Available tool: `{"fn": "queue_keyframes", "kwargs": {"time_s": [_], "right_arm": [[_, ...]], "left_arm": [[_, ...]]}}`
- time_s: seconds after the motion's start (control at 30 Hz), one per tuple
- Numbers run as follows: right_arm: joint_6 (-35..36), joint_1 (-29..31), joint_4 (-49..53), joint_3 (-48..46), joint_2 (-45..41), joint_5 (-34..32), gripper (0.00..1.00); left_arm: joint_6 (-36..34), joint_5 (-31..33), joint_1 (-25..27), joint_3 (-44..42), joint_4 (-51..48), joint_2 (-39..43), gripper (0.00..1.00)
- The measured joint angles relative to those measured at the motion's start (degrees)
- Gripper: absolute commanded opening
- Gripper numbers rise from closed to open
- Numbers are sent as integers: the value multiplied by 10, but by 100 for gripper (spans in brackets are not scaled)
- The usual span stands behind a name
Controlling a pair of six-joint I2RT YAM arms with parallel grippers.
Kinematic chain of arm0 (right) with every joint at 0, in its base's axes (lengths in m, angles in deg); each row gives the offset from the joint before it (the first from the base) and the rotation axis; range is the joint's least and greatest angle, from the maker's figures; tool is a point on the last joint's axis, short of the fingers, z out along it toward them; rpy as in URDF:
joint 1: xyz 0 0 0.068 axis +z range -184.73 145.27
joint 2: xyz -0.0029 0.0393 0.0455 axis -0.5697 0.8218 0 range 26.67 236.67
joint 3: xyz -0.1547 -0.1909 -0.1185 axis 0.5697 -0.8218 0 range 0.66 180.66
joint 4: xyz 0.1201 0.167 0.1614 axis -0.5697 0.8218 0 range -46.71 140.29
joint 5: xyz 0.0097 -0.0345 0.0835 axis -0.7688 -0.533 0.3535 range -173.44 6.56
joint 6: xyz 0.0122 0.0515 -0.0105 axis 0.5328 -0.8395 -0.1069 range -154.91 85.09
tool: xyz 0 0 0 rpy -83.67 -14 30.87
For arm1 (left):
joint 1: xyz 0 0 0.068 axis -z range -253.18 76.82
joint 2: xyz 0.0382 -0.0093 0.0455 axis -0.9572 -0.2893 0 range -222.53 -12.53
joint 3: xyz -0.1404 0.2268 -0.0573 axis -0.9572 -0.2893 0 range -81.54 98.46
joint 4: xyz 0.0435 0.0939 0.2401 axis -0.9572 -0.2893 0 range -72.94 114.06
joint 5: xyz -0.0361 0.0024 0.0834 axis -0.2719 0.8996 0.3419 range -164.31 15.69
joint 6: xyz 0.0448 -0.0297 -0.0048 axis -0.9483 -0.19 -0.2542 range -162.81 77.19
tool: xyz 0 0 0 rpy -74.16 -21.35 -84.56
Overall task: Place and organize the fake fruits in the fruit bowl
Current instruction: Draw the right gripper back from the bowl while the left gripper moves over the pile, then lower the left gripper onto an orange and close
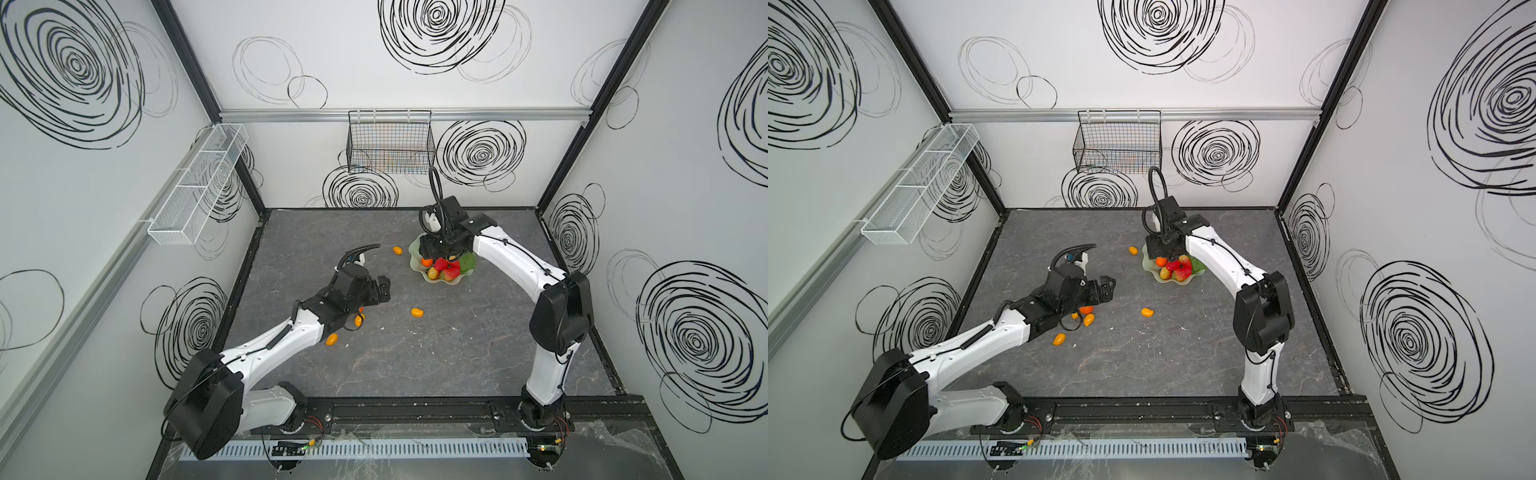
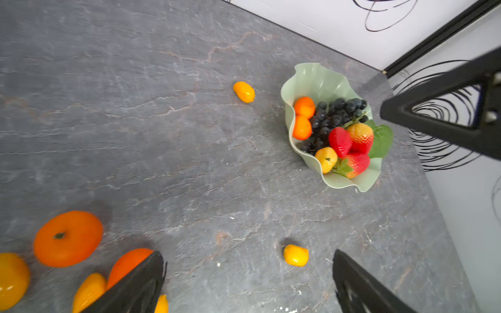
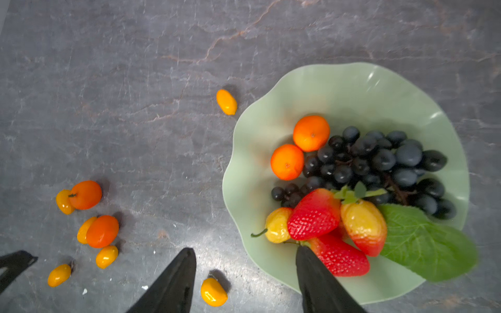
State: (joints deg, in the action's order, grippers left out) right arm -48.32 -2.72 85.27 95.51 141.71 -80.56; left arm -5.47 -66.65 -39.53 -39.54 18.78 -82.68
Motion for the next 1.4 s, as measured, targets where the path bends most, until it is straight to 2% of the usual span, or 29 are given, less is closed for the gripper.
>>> {"fn": "queue_keyframes", "kwargs": {"time_s": [0.3, 0.37, 0.47, 0.63, 0.8, 1.03, 1.2, 1.4], "right_arm": [[-32, 71, -56, -128, -69, -1, 65], [-38, 88, -70, -145, -80, -1, 65], [-48, 115, -91, -164, -97, 0, 64], [-59, 157, -122, -174, -104, 3, 64], [-67, 179, -141, -177, -104, 9, 64], [-70, 181, -145, -187, -116, 37, 63], [-69, 180, -144, -202, -160, 48, 63], [-69, 174, -148, -221, -189, 51, 63]], "left_arm": [[2, 127, -2, -25, -87, 73, 99], [2, 134, -9, -32, -96, 75, 91], [2, 133, -32, -47, -106, 75, 82], [0, 105, -83, -65, -113, 63, 73], [-17, 79, -117, -62, -111, 25, 70], [-33, 64, -146, -23, -105, -67, 62], [-40, 50, -148, 5, -94, -111, 60], [-52, 43, -152, 44, -89, -161, 65]]}}
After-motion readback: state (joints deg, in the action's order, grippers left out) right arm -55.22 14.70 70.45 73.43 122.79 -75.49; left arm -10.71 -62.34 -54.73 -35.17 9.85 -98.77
